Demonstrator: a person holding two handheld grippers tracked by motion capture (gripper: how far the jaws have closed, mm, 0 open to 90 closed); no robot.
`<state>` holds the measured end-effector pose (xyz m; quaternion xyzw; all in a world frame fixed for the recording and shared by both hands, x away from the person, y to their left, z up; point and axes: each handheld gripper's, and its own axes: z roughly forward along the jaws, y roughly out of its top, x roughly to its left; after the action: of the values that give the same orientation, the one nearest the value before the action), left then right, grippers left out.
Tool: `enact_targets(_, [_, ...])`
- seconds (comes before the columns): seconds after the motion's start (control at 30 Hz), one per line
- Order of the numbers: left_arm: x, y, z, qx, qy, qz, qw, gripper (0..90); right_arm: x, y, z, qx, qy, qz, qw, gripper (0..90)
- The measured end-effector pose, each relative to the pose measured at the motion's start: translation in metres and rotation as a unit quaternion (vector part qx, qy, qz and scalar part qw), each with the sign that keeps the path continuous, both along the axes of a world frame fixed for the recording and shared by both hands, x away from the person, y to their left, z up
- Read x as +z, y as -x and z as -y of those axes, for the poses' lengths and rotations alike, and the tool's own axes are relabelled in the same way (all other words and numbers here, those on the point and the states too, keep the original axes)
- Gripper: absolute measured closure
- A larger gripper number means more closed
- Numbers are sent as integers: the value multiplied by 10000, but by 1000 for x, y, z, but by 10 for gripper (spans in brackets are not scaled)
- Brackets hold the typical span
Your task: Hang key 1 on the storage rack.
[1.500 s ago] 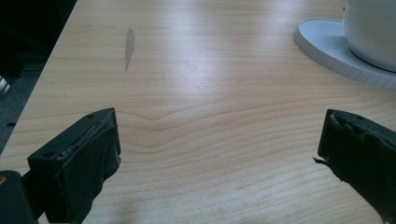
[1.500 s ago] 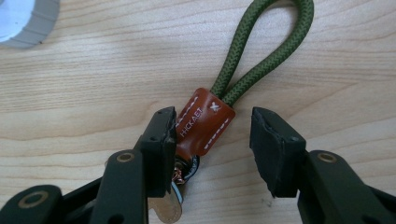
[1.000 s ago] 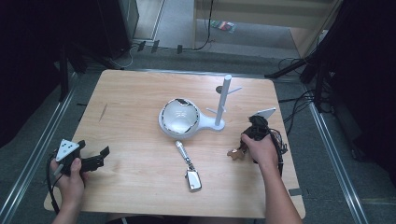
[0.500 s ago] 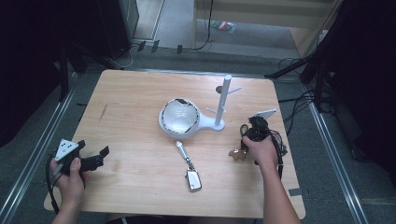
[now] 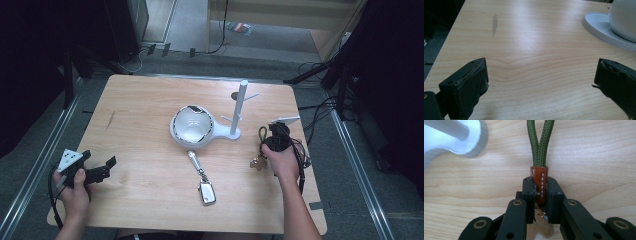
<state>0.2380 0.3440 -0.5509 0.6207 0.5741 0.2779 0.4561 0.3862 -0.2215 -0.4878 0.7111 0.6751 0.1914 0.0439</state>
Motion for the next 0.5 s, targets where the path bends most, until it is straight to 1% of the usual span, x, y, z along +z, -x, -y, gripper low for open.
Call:
enact_targets(0.07, [0,0,-1,-4,15,5,10000,0,4,2,-1,-7,-3,159,9999,804])
enact_targets(0.2, [0,0,1,-5,-40,-4,10000,0,8,4,-3,107,-41,431,9990,804])
enact_targets(0.23, [0,0,1,-7,-44,-4,10000,0,10,4,-3,123,-8,520,9986,804])
enact_targets(0.3, [0,0,1,-9,-44,-10,10000,0,12,5,-4,92,-14,642,9979,804])
enact_targets(0.37, [0,-1,1,-10,-48,-10,10000,0,15,6,-5,27,-28,790,9969,804])
enact_targets(0.5, [0,-1,1,-10,-50,-7,10000,0,20,8,-6,63,-4,1074,9942,804])
